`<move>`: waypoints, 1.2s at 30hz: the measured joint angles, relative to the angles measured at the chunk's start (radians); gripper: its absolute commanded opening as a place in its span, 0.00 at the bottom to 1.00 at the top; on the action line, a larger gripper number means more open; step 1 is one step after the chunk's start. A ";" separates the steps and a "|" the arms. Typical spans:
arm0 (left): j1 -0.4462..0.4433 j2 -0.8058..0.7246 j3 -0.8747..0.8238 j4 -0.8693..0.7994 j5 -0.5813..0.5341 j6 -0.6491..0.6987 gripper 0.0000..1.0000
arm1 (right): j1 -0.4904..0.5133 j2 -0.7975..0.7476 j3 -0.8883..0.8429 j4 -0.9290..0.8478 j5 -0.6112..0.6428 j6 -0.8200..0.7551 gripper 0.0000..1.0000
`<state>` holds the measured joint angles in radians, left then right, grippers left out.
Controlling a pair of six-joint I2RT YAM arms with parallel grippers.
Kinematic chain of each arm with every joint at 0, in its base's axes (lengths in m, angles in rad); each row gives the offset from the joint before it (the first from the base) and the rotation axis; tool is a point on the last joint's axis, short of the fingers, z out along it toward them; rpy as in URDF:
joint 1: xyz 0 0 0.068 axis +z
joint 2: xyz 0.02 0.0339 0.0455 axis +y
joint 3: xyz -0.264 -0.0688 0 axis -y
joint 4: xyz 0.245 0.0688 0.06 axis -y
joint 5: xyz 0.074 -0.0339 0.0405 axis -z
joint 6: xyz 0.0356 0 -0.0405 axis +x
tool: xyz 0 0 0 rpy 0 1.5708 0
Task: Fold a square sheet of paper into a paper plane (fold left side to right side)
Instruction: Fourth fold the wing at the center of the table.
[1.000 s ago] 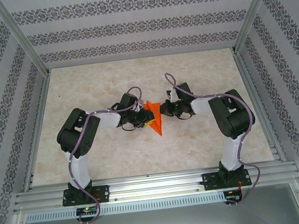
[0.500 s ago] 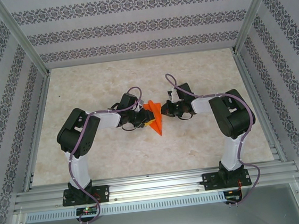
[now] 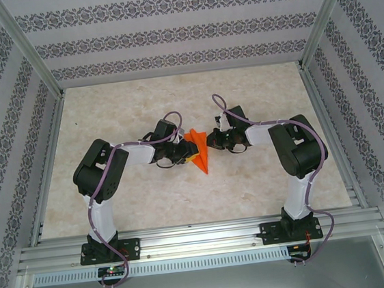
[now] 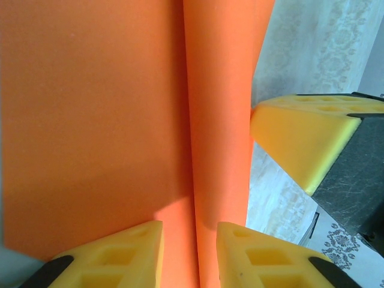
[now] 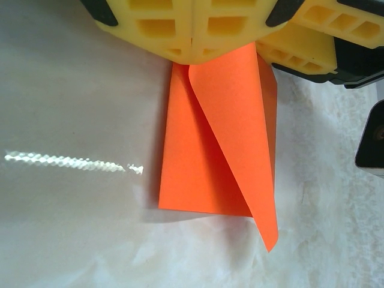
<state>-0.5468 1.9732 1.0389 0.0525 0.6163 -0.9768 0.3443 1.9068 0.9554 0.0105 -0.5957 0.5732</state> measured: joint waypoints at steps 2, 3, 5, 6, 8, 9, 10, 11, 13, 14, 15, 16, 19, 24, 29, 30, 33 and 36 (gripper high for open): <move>0.000 0.000 0.000 0.000 0.000 0.000 0.31 | 0.000 0.002 0.005 -0.005 0.000 -0.003 0.00; 0.000 0.000 0.000 0.000 0.000 0.000 0.31 | 0.000 0.003 0.010 -0.009 0.000 -0.004 0.00; 0.000 0.000 0.000 0.000 0.000 0.000 0.31 | 0.000 0.005 0.019 -0.014 0.000 -0.009 0.00; 0.000 0.000 0.000 0.000 0.000 0.000 0.31 | 0.000 0.007 0.024 -0.018 0.000 -0.012 0.00; 0.000 0.000 0.000 0.000 0.000 0.000 0.31 | 0.001 0.011 0.032 -0.021 0.000 -0.019 0.00; 0.000 0.000 0.000 0.000 0.000 0.000 0.31 | 0.001 0.013 0.033 -0.023 0.000 -0.022 0.00; 0.000 0.000 0.000 0.000 0.000 0.000 0.31 | 0.001 0.016 0.033 -0.026 0.000 -0.023 0.00; 0.000 0.000 0.000 0.000 0.000 0.000 0.31 | 0.001 0.018 0.033 -0.029 0.001 -0.023 0.00; 0.000 0.000 0.000 0.000 0.000 0.000 0.31 | 0.002 0.023 0.033 -0.035 0.003 -0.025 0.00; 0.000 0.000 0.000 0.000 0.000 0.000 0.31 | 0.003 0.024 0.033 -0.039 0.004 -0.025 0.00; 0.000 0.000 0.000 0.000 0.000 0.000 0.31 | 0.003 0.025 0.033 -0.041 0.004 -0.025 0.00; 0.000 0.000 0.000 0.000 0.000 0.000 0.31 | 0.007 0.024 0.033 -0.041 0.005 -0.025 0.00; 0.000 0.000 0.000 0.000 0.000 0.000 0.31 | 0.014 0.025 0.033 -0.041 0.013 -0.025 0.00; 0.000 0.000 0.000 0.000 0.000 0.003 0.31 | 0.023 0.025 0.033 -0.040 0.025 -0.025 0.00; 0.000 0.000 0.000 0.000 0.000 0.003 0.31 | 0.023 0.025 0.033 -0.041 0.027 -0.025 0.00; 0.000 0.000 0.000 0.000 0.000 0.003 0.31 | 0.023 0.026 0.033 -0.042 0.028 -0.025 0.00; 0.000 0.000 0.000 0.000 0.001 0.003 0.31 | 0.023 0.026 0.033 -0.045 0.031 -0.026 0.00; 0.000 -0.004 0.000 -0.005 0.003 0.007 0.33 | 0.027 0.026 0.040 -0.058 0.040 -0.039 0.00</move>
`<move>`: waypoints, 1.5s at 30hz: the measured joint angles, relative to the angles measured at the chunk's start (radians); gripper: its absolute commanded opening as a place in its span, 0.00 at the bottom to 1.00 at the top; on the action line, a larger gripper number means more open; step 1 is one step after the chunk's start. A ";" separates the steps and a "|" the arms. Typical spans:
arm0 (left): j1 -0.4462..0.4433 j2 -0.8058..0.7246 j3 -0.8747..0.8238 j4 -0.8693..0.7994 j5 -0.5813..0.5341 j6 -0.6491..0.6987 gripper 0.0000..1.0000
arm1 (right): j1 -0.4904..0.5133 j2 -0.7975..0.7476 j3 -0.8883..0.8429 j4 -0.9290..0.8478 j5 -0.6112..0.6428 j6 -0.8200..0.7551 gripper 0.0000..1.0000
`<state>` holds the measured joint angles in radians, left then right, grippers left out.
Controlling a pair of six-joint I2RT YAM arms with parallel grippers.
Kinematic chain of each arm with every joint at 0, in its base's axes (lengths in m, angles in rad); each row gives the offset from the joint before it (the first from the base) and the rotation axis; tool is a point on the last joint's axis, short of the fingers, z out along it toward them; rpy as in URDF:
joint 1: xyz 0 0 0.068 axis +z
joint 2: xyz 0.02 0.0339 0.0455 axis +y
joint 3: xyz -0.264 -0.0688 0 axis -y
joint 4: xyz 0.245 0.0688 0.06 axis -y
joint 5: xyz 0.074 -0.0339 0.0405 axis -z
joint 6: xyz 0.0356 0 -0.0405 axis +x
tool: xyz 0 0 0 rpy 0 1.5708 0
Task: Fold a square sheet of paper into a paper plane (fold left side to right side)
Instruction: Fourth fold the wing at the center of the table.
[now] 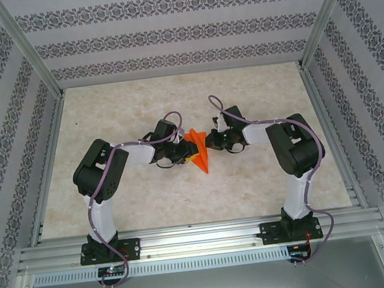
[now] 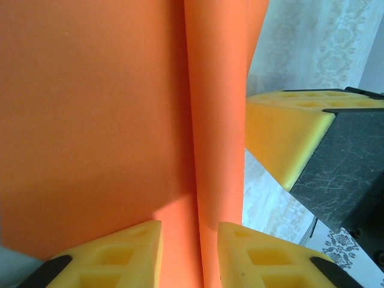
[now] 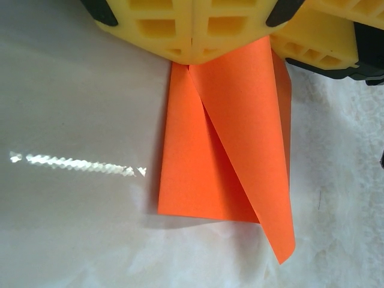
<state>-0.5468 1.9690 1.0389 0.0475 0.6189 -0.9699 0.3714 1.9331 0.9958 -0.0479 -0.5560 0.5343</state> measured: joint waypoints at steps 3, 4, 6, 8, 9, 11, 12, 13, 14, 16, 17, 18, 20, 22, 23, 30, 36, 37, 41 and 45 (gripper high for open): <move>0.000 -0.016 0.003 -0.043 -0.006 0.016 0.37 | 0.002 0.002 0.013 -0.025 0.010 -0.018 0.00; 0.001 -0.025 0.007 -0.067 -0.008 0.023 0.38 | 0.002 0.003 0.018 -0.034 0.010 -0.022 0.00; 0.001 -0.042 0.020 -0.104 -0.011 0.035 0.40 | 0.006 0.005 0.026 -0.047 0.013 -0.034 0.00; 0.001 -0.063 0.040 -0.132 -0.011 0.050 0.39 | 0.007 0.005 0.030 -0.055 0.018 -0.040 0.00; 0.001 -0.071 0.050 -0.141 -0.011 0.054 0.36 | 0.007 0.005 0.030 -0.056 0.018 -0.040 0.00; 0.001 -0.077 0.075 -0.146 -0.009 0.064 0.30 | 0.008 0.007 0.033 -0.059 0.018 -0.040 0.00; 0.001 -0.077 0.085 -0.146 -0.006 0.066 0.28 | 0.008 0.007 0.034 -0.061 0.020 -0.040 0.00; 0.001 -0.077 0.094 -0.147 -0.004 0.069 0.27 | 0.008 0.007 0.037 -0.065 0.021 -0.040 0.00; 0.001 -0.076 0.101 -0.146 0.000 0.068 0.26 | 0.009 0.007 0.037 -0.066 0.021 -0.040 0.00; 0.001 -0.067 0.112 -0.145 0.005 0.068 0.25 | 0.009 0.007 0.037 -0.066 0.021 -0.040 0.00; 0.001 -0.057 0.115 -0.138 0.007 0.067 0.24 | 0.011 0.007 0.037 -0.066 0.023 -0.040 0.00; 0.001 -0.048 0.116 -0.136 0.010 0.064 0.24 | 0.012 0.007 0.039 -0.069 0.026 -0.041 0.00; 0.001 -0.023 0.116 -0.126 0.017 0.055 0.24 | 0.015 0.007 0.043 -0.074 0.031 -0.044 0.00; 0.001 -0.002 0.116 -0.113 0.026 0.045 0.23 | 0.015 0.008 0.045 -0.079 0.033 -0.050 0.00; 0.001 0.007 0.116 -0.106 0.030 0.041 0.23 | 0.015 0.008 0.047 -0.080 0.033 -0.052 0.00; 0.001 0.028 0.116 -0.074 0.051 0.018 0.23 | 0.020 0.009 0.055 -0.095 0.043 -0.063 0.00; 0.001 0.049 0.126 -0.062 0.057 0.017 0.23 | 0.020 0.009 0.056 -0.097 0.044 -0.066 0.00; 0.000 0.055 0.127 -0.061 0.057 0.017 0.23 | 0.020 0.009 0.056 -0.098 0.044 -0.066 0.00; 0.000 0.076 0.127 -0.058 0.056 0.014 0.23 | 0.022 0.009 0.056 -0.098 0.048 -0.066 0.00; 0.000 0.089 0.127 -0.052 0.056 0.014 0.23 | 0.021 0.009 0.059 -0.103 0.050 -0.066 0.00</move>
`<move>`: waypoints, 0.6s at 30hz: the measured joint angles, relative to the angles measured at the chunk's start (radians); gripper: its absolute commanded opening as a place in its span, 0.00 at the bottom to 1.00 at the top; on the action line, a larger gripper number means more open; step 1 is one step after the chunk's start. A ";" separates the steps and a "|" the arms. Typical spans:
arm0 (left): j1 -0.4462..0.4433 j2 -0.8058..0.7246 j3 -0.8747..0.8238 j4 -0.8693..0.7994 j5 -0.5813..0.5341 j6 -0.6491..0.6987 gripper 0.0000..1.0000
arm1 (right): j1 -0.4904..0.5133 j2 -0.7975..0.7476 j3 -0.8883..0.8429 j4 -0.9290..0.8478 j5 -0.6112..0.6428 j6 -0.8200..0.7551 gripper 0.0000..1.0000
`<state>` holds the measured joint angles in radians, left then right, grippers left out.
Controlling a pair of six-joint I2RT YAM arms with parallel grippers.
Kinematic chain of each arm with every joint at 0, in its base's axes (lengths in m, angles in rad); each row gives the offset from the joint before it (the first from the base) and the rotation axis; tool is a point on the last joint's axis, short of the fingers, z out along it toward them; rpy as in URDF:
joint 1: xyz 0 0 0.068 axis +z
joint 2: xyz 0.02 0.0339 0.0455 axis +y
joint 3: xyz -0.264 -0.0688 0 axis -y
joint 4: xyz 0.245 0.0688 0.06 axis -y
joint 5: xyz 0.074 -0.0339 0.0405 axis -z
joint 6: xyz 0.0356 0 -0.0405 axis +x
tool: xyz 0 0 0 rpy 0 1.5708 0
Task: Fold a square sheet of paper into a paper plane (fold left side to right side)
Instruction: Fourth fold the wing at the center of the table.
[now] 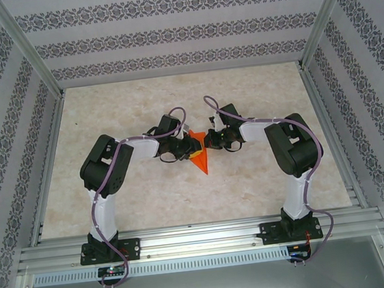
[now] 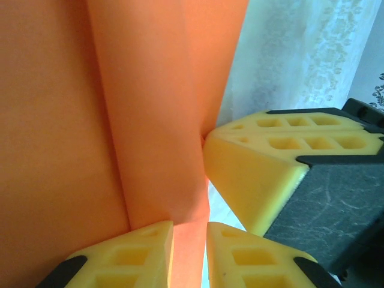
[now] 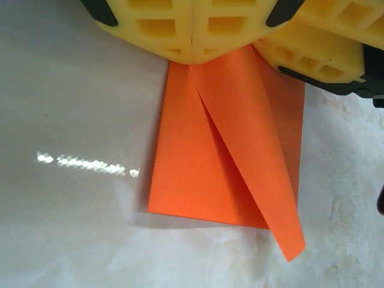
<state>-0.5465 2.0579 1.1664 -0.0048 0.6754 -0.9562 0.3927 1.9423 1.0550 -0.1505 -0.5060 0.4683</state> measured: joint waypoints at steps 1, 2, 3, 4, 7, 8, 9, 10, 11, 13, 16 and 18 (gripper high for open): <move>0.000 0.000 0.000 0.001 0.000 0.000 0.23 | 0.000 0.000 0.002 -0.003 0.000 0.000 0.00; 0.000 0.000 0.000 0.002 0.000 0.000 0.23 | 0.000 0.001 0.004 -0.007 0.001 0.000 0.00; 0.000 0.000 0.000 0.002 -0.001 0.000 0.23 | 0.000 0.001 0.006 -0.008 0.001 0.000 0.00; 0.000 0.000 0.000 0.001 -0.003 0.000 0.23 | 0.000 0.001 0.008 -0.012 0.001 0.000 0.00; 0.000 0.000 0.000 0.001 -0.004 0.000 0.23 | -0.001 0.001 0.013 -0.022 0.001 0.000 0.02; 0.000 0.001 -0.002 0.002 -0.006 0.000 0.23 | -0.003 0.001 0.015 -0.026 0.001 -0.001 0.05; 0.000 0.000 -0.004 0.003 -0.008 0.000 0.22 | -0.003 0.000 0.018 -0.031 0.001 -0.001 0.06; 0.000 0.000 -0.007 0.006 -0.009 0.000 0.22 | -0.009 -0.002 0.020 -0.039 0.001 -0.002 0.09; 0.000 0.000 -0.010 0.013 -0.010 0.000 0.22 | -0.014 -0.006 0.023 -0.050 0.001 -0.004 0.11; 0.000 0.000 -0.016 0.021 -0.011 0.000 0.22 | -0.027 -0.024 0.027 -0.076 0.001 -0.011 0.16; 0.000 0.000 -0.023 0.038 -0.010 -0.005 0.22 | -0.049 -0.084 0.027 -0.107 0.005 -0.022 0.20; 0.000 0.000 -0.025 0.043 -0.010 -0.008 0.22 | -0.056 -0.141 0.026 -0.123 0.009 -0.025 0.22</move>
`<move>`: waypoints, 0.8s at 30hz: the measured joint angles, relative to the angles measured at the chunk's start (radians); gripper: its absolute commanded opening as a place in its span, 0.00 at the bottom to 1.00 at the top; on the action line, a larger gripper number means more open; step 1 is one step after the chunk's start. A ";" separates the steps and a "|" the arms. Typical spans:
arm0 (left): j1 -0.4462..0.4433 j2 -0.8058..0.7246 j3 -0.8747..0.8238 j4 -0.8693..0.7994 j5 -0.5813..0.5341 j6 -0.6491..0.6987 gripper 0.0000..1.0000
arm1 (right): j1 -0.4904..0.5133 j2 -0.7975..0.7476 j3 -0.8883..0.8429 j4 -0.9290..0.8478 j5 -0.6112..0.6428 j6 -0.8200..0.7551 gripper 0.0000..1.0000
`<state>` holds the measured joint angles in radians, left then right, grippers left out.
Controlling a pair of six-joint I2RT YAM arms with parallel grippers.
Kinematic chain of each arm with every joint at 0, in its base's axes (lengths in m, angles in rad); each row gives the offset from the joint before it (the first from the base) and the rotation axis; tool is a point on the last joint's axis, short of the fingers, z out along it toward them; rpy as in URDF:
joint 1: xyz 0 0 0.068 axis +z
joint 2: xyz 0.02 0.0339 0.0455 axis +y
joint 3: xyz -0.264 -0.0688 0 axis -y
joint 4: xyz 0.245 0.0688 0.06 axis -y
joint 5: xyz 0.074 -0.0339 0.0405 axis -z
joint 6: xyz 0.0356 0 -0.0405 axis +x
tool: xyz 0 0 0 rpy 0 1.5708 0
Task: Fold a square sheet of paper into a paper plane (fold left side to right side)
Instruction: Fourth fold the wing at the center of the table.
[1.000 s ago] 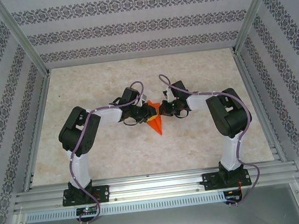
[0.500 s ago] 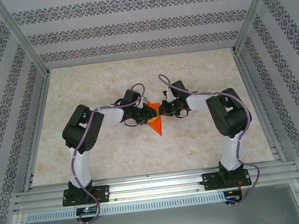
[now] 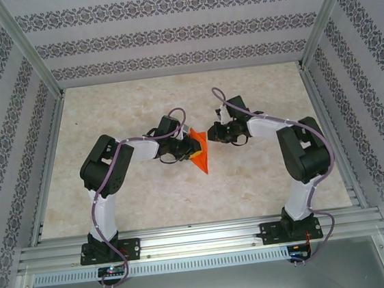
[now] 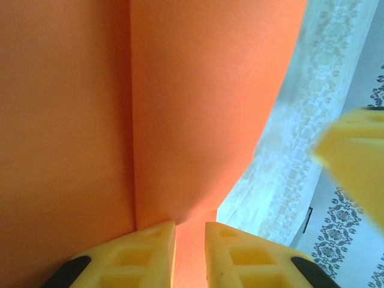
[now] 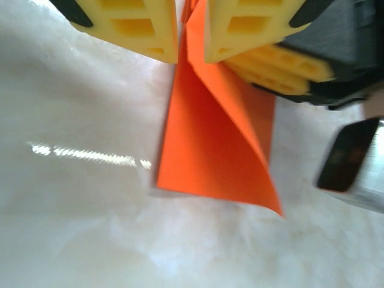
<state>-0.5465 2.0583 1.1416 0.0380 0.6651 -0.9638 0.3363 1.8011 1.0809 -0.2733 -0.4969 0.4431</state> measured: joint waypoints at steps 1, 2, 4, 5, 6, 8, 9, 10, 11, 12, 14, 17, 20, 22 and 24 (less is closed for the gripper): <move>0.000 0.000 0.000 0.001 0.000 -0.002 0.22 | -0.003 -0.035 -0.006 -0.001 0.000 -0.001 0.22; 0.000 0.000 0.000 0.001 0.000 -0.004 0.22 | -0.005 -0.071 -0.017 0.000 0.000 -0.001 0.22; 0.000 0.000 -0.002 0.006 -0.001 -0.008 0.22 | -0.002 -0.131 -0.051 0.006 -0.003 0.000 0.21; 0.000 0.000 -0.003 0.008 -0.001 -0.011 0.22 | 0.004 -0.162 -0.079 0.016 -0.007 0.002 0.21; 0.000 0.000 -0.003 0.010 -0.001 -0.012 0.22 | 0.011 -0.183 -0.106 0.020 -0.013 0.004 0.20; 0.000 0.000 -0.006 0.018 -0.001 -0.015 0.22 | 0.039 -0.215 -0.174 0.042 -0.033 0.016 0.19; 0.000 0.000 -0.008 0.021 -0.001 -0.015 0.22 | 0.054 -0.221 -0.200 0.054 -0.041 0.024 0.19; 0.000 0.000 -0.009 0.023 -0.001 -0.015 0.22 | 0.077 -0.224 -0.231 0.067 -0.055 0.036 0.19; 0.000 0.000 -0.010 0.025 -0.001 -0.015 0.22 | 0.102 -0.224 -0.256 0.076 -0.062 0.048 0.18; 0.000 0.000 -0.011 0.027 -0.001 -0.015 0.22 | 0.122 -0.224 -0.272 0.082 -0.066 0.057 0.17; 0.000 0.000 -0.013 0.031 -0.001 -0.015 0.22 | 0.176 -0.223 -0.304 0.109 -0.074 0.084 0.16; 0.000 0.000 -0.013 0.033 -0.001 -0.015 0.21 | 0.228 -0.212 -0.323 0.151 -0.074 0.113 0.15; 0.000 0.000 -0.013 0.034 -0.001 -0.015 0.22 | 0.243 -0.184 -0.323 0.184 -0.072 0.129 0.15; 0.000 0.000 -0.013 0.034 -0.001 -0.015 0.22 | 0.245 -0.166 -0.323 0.188 -0.064 0.132 0.15; 0.000 0.000 -0.013 0.034 -0.001 -0.015 0.21 | 0.245 -0.148 -0.317 0.177 -0.048 0.132 0.15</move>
<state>-0.5468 2.0583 1.1282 0.0715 0.6643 -0.9791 0.5808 1.6527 0.7643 -0.0959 -0.5446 0.5747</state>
